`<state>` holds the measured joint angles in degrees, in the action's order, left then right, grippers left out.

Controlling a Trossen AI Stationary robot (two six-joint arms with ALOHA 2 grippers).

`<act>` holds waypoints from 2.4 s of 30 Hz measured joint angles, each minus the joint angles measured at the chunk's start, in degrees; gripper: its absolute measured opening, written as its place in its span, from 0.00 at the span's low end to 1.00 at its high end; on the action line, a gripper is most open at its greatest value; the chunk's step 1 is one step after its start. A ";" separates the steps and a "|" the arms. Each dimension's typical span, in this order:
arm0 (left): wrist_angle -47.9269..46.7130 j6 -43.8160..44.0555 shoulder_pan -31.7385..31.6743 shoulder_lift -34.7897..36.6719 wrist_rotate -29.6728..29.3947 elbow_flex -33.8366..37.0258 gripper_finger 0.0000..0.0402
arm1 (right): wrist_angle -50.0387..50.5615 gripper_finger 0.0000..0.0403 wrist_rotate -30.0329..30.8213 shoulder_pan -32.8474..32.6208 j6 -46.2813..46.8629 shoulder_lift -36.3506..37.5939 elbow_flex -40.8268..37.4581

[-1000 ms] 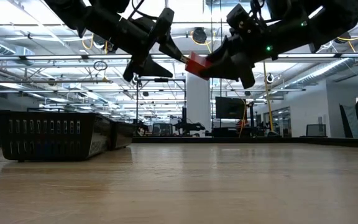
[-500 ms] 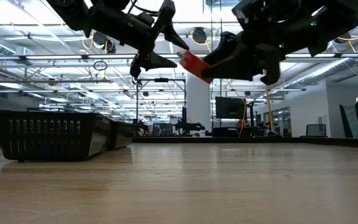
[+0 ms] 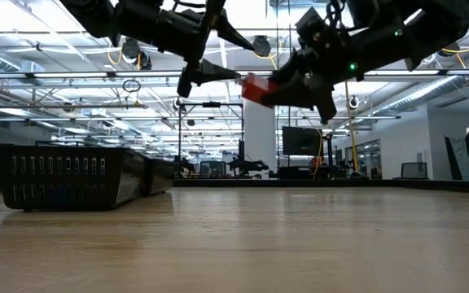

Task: Pick & Place Office items
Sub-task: Put the red charger adapter into the top black bin

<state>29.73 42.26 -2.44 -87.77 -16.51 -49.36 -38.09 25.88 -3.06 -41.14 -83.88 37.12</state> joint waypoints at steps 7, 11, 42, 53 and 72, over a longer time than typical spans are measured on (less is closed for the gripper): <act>0.32 -0.21 0.04 -1.28 -0.02 0.00 0.64 | -5.25 0.51 1.17 -0.97 -3.61 0.02 -0.02; 3.40 0.29 0.48 -4.38 0.04 0.00 0.64 | -6.75 0.51 1.15 -0.70 -3.72 0.04 -0.02; 10.28 -1.60 0.15 -8.63 5.84 0.04 0.63 | -4.94 0.51 6.07 -0.69 -3.70 0.07 -0.07; 8.17 -1.13 0.22 -8.59 6.26 0.04 0.60 | -4.96 0.51 6.09 -0.67 -2.96 0.07 -0.07; 6.71 -1.97 -1.33 -8.30 6.46 0.09 0.32 | -3.77 0.57 5.72 -0.73 8.75 0.09 -0.07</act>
<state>36.43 40.29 -3.77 -96.06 -10.05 -49.28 -41.85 31.60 -3.79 -32.38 -83.79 37.06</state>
